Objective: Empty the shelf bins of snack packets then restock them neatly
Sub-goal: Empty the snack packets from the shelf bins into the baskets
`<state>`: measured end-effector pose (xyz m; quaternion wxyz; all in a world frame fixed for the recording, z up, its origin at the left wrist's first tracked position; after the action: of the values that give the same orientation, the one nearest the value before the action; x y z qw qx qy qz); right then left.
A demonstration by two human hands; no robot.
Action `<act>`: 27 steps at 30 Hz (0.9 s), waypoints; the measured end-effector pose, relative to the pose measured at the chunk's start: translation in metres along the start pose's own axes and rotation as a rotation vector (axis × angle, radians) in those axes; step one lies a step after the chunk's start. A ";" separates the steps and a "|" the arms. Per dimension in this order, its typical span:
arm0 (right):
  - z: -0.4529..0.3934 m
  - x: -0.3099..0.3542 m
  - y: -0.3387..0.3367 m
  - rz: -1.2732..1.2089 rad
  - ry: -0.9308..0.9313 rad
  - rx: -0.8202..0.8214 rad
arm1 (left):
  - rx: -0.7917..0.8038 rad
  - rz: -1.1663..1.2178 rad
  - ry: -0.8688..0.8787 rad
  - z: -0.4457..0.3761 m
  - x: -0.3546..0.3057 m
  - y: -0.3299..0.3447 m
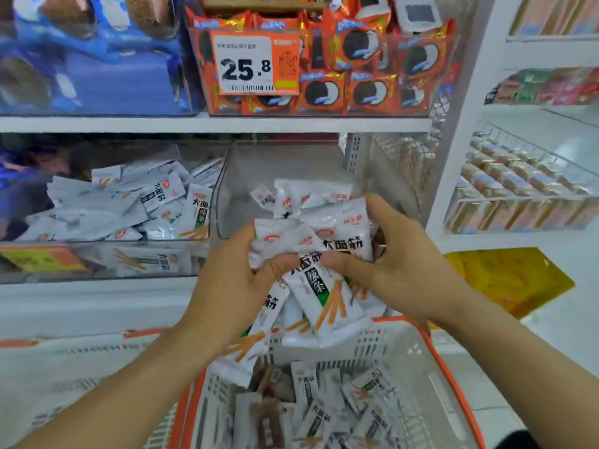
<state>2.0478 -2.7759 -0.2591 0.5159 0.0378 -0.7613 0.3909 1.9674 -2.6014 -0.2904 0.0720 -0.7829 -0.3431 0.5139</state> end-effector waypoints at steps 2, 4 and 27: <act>-0.003 -0.035 0.016 0.138 0.126 0.168 | 0.138 -0.031 -0.101 0.018 0.030 0.022; -0.008 -0.064 0.024 0.292 0.224 0.275 | 0.287 -0.103 -0.188 0.032 0.058 0.041; -0.096 -0.060 -0.054 0.363 0.144 -0.031 | 0.135 0.082 -0.049 -0.075 0.052 0.031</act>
<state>2.1733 -2.7736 -0.2627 0.4905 -0.1361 -0.7229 0.4673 2.0579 -2.5746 -0.3097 0.0948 -0.7768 -0.2770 0.5575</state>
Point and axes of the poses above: each hand's wrist, its own z-axis away from the middle knuckle, its own y-axis out of the palm, x = y × z, the point moved 6 cm from there along -z, towards the middle knuckle, and after that the axes turned 8 degrees about y, right-handed, at the moved point
